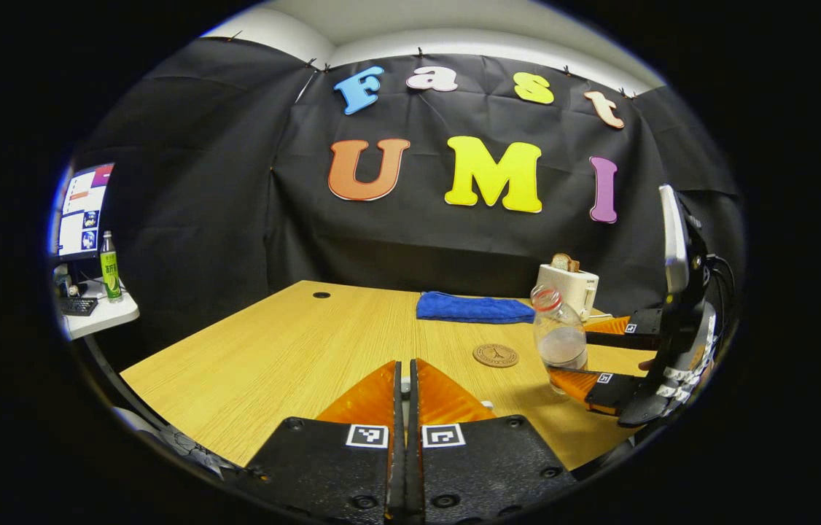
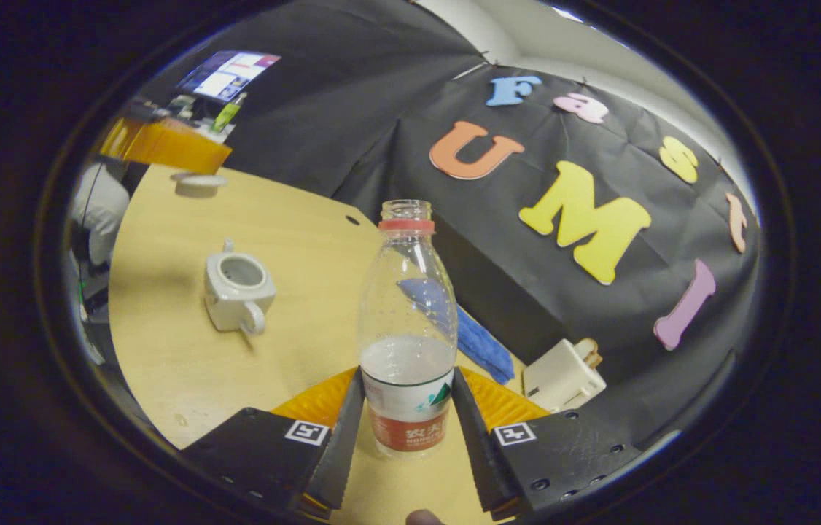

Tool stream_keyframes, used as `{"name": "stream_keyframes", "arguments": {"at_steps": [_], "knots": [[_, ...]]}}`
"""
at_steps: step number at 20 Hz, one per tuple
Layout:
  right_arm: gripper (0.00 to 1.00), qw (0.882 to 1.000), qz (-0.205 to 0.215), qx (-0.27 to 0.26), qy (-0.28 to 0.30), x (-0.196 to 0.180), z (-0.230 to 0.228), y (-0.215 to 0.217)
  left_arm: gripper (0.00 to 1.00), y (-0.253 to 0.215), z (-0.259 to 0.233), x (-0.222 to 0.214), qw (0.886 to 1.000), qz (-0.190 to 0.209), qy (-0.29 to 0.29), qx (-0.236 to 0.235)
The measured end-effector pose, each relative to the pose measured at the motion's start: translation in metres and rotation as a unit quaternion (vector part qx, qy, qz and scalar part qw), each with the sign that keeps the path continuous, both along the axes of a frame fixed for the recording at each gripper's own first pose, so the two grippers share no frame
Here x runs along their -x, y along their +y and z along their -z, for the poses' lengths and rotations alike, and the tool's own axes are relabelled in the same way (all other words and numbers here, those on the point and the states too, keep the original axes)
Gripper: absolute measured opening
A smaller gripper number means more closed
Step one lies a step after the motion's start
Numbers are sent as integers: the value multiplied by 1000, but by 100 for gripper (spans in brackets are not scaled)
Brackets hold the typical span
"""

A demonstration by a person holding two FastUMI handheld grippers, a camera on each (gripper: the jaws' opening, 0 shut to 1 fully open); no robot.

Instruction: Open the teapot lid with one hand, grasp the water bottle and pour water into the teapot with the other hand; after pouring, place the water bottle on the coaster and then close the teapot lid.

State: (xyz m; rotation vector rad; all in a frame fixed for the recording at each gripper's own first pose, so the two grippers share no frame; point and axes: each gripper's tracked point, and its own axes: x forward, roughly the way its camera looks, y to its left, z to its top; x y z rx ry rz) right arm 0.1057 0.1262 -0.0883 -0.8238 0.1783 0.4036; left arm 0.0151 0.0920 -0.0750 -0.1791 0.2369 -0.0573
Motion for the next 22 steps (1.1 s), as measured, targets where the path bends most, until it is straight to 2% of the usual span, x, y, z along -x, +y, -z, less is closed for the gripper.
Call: {"name": "stream_keyframes", "arguments": {"at_steps": [5, 10, 12, 15, 22], "knots": [[67, 991, -42, 114, -60, -3, 2, 10, 3, 11, -2, -2, 1000, -3, -5, -2], [67, 975, -53, 191, -103, -15, -1, 16, 3, 23, -5, -3, 1000, -8, -14, -13], [67, 965, -60, 223, -127, -17, -3, 16, 3, 28, -4, -3, 1000, -12, -13, -7], [67, 943, -73, 278, -167, -16, -9, 16, 3, 32, -2, -3, 1000, -14, -12, 0], [67, 907, -97, 354, -207, -23, -15, 23, 3, 31, -1, -3, 1000, -7, -10, -6]]}}
